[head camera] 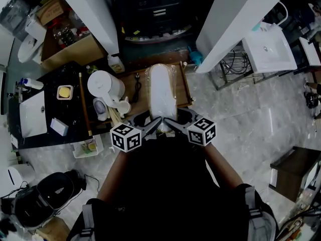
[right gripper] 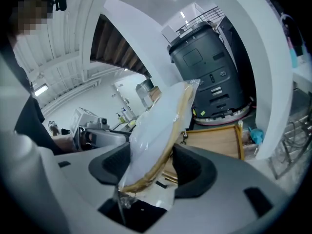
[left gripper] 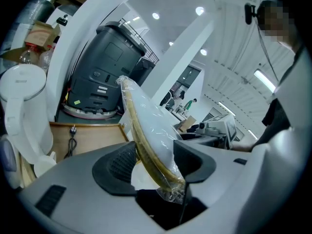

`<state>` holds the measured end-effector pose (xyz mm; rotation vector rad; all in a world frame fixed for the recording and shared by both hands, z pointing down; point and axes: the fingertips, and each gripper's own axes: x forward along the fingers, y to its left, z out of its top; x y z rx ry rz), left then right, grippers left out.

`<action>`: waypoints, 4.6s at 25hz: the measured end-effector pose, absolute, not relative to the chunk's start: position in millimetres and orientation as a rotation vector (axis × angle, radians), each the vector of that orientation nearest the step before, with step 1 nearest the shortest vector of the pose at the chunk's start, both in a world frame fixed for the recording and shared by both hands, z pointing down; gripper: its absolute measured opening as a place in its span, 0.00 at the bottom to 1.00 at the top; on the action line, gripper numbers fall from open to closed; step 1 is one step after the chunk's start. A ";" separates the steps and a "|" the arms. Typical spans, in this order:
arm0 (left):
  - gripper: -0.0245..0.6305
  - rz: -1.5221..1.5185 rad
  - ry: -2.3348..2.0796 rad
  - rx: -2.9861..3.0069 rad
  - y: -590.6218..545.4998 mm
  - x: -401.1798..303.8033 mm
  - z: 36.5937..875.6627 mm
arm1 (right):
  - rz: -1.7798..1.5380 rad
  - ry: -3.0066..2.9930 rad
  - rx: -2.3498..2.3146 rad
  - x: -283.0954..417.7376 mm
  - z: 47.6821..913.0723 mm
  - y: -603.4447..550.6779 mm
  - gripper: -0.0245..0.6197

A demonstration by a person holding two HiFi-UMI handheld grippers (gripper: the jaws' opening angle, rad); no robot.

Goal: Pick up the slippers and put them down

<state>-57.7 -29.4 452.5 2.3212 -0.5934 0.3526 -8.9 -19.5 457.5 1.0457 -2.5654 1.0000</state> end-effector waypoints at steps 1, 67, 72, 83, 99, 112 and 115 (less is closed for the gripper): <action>0.41 0.346 -0.598 2.342 -29.6 -57.6 447.1 | 0.991 -2.569 1.051 -9.0 453.5 -19.1 0.47; 0.39 0.370 -0.624 2.298 -23.4 -73.0 480.2 | 0.935 -2.501 1.001 -23.5 478.5 -14.0 0.46; 0.39 0.391 -0.612 2.290 -25.6 -71.6 488.5 | 0.948 -2.487 0.998 -22.1 486.3 -16.1 0.46; 0.39 0.437 -0.610 2.265 -34.2 -73.4 504.7 | 0.984 -2.467 0.967 -24.2 504.4 -25.4 0.46; 0.39 0.483 -0.601 2.214 -45.6 -67.1 532.9 | 1.033 -2.424 0.909 -18.0 531.8 -38.4 0.46; 0.39 0.508 -0.597 2.171 -50.9 -50.5 551.7 | 1.090 -2.389 0.864 -1.4 551.0 -43.7 0.46; 0.39 0.511 -0.599 2.157 -51.7 -50.1 557.3 | 1.099 -2.387 0.852 -0.9 556.0 -45.0 0.46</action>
